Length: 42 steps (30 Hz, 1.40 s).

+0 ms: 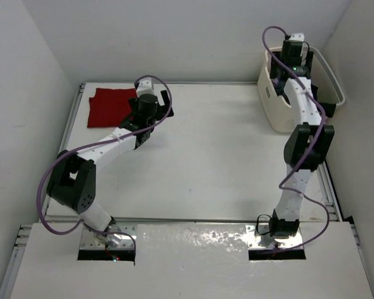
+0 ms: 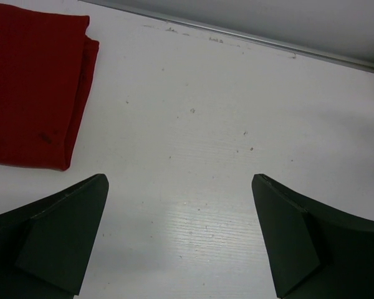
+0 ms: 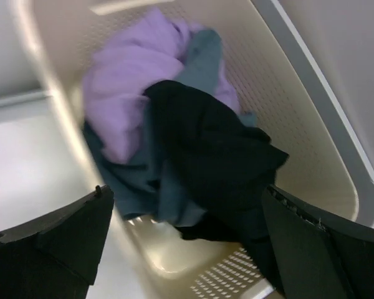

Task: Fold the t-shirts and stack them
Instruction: Grab crumpled tshirt from bin with the right arm

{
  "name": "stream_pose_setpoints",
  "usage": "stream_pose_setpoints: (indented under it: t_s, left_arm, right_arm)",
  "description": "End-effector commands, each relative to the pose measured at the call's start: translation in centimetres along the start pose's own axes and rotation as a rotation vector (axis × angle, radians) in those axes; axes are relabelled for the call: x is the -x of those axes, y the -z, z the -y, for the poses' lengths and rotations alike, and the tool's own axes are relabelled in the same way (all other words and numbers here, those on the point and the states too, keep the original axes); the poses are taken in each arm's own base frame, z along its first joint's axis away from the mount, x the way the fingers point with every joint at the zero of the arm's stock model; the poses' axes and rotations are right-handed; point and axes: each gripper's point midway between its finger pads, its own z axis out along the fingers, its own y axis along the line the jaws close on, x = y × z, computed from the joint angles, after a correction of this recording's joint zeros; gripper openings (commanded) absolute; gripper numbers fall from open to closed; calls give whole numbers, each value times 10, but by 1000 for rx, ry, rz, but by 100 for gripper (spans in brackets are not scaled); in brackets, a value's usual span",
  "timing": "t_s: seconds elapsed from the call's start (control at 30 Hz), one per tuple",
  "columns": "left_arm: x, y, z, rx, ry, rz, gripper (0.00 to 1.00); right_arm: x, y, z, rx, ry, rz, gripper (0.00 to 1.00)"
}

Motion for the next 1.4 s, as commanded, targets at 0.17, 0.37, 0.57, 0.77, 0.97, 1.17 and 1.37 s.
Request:
stream_pose_setpoints:
  t_s: [0.17, 0.37, 0.57, 0.77, 0.97, 1.17, 1.37]
  left_arm:
    - [20, -3, 11, -32, -4, 69, 100]
    - [20, -5, 15, -50, -5, 66, 100]
    - [19, -7, 18, -64, -1, 67, 100]
    - [16, -10, 25, -94, -7, 57, 100]
    - [13, -13, 29, -109, -15, 39, 100]
    - [15, -13, 31, -118, -17, 43, 100]
    - [24, -12, 24, -94, 3, 69, 100]
  right_arm:
    - [-31, -63, 45, -68, -24, -87, 99]
    - [-54, -94, 47, -100, -20, -104, 95]
    - [-37, -95, 51, -123, -61, -21, 16]
    - [32, -54, 71, -142, -107, 133, 0]
    - [108, 14, 104, -197, -117, 319, 0]
    - [161, 61, 113, -137, -126, 476, 0]
    - [240, 146, 41, 441, -241, 771, 0]
